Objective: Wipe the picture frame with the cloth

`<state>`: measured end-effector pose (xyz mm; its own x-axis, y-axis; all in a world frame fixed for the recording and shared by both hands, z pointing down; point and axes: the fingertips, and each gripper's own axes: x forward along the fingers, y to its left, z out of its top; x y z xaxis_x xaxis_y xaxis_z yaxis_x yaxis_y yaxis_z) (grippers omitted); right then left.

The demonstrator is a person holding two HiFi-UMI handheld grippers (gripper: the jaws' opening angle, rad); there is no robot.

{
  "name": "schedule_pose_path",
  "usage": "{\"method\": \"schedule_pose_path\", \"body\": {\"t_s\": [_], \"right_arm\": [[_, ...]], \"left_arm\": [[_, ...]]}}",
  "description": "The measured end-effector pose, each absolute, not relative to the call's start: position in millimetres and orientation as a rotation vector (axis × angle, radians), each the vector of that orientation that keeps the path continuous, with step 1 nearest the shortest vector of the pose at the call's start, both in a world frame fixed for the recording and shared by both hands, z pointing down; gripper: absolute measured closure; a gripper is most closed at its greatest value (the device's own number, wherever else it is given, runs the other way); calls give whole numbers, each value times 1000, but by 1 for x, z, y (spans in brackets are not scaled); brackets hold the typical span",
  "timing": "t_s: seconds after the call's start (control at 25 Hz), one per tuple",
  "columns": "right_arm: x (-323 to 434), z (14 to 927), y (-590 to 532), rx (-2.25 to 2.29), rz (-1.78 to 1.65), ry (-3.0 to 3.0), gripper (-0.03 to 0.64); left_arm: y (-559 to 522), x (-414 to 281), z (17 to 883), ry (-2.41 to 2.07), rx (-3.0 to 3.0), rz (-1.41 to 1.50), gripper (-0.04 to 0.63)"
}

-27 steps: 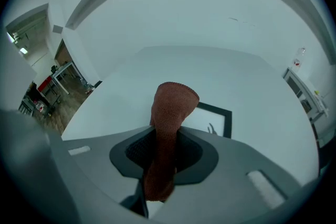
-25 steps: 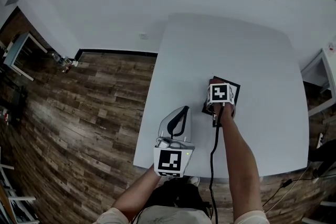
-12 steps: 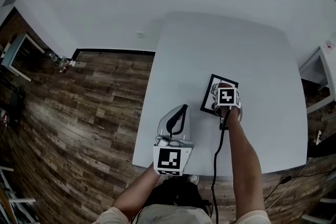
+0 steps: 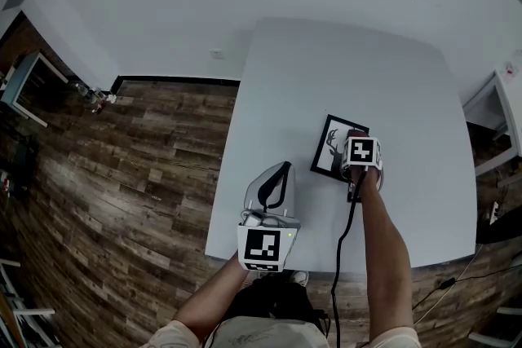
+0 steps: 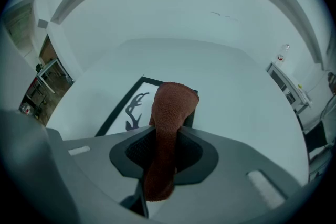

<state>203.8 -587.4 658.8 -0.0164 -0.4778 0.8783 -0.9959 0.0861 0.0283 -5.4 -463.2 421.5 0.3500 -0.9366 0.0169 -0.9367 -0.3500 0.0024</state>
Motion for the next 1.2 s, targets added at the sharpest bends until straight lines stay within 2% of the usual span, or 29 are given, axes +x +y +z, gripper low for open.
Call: {"method": "schedule_pose_path", "body": {"t_s": [0.32,0.48,0.68,1.2], "right_arm": [[113,637,-583,1372,882,-1789,508],[94,651,-577,1324,842,-1782,508],[111,665,-570,1348,856,-1739,508],[217,661,-544,1491,867,-1596,506]], "left_arm": [[-464,-11,418,-1800,2559,6,595],[-463,-11,418,-1799,2562,14,595],[-462,-14,423,-1796,2559,24,595],[-458,4,428,-1743,2579,27,595]]}}
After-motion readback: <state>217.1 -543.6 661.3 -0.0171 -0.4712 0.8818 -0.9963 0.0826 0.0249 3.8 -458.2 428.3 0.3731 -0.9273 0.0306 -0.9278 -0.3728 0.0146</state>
